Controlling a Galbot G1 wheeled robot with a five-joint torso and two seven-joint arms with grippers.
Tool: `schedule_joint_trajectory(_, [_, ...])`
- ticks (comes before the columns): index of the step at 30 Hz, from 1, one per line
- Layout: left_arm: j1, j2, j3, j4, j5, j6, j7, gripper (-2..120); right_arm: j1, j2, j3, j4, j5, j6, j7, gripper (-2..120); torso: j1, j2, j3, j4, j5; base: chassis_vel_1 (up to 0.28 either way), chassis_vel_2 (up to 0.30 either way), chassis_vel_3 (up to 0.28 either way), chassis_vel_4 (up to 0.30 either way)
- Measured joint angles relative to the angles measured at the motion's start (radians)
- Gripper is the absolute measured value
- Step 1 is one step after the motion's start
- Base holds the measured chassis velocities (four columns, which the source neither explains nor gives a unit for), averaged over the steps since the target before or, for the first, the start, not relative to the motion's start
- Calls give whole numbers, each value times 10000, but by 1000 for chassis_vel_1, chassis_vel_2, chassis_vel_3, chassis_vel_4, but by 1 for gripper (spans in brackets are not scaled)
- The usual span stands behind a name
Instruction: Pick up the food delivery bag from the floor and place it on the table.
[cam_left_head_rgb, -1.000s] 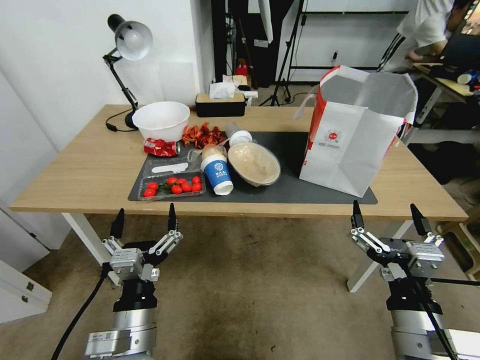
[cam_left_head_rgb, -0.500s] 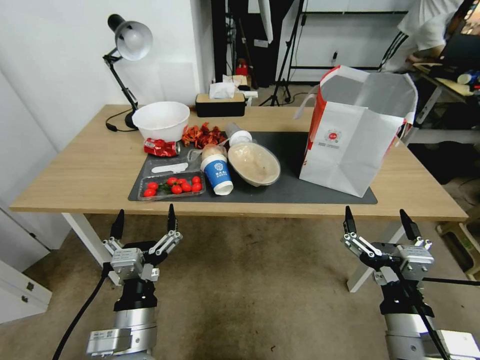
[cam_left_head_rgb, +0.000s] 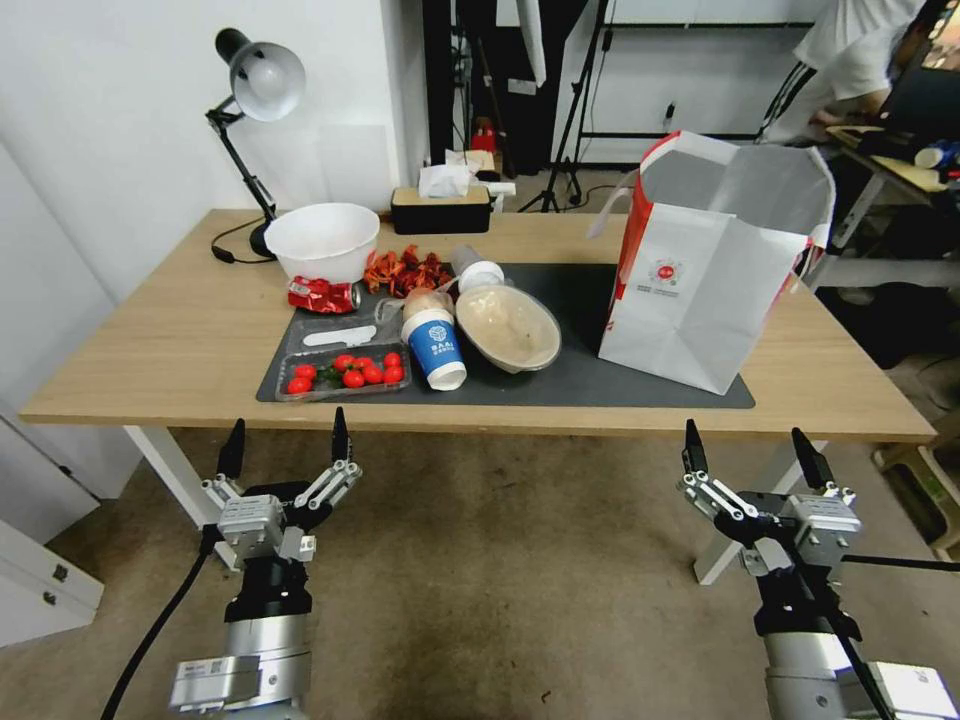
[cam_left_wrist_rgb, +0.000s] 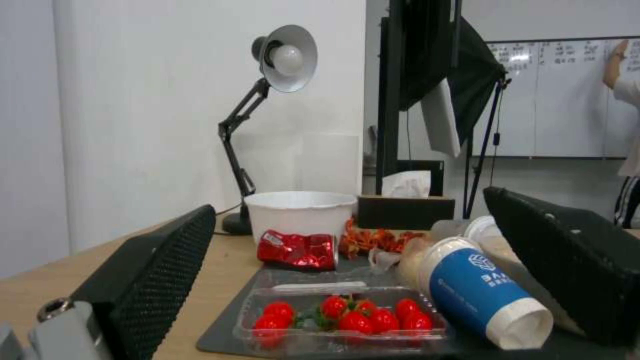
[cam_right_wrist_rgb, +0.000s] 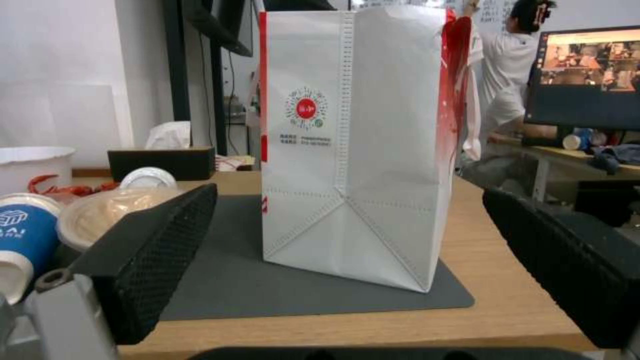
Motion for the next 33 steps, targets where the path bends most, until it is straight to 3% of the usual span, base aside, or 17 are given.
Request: schedule_joint_trajectory(33, [0, 0, 0, -13, 0, 6, 1, 100, 3, 0, 6, 4, -10, 1, 10, 100, 0, 0, 0, 0, 0, 0, 0, 0, 0])
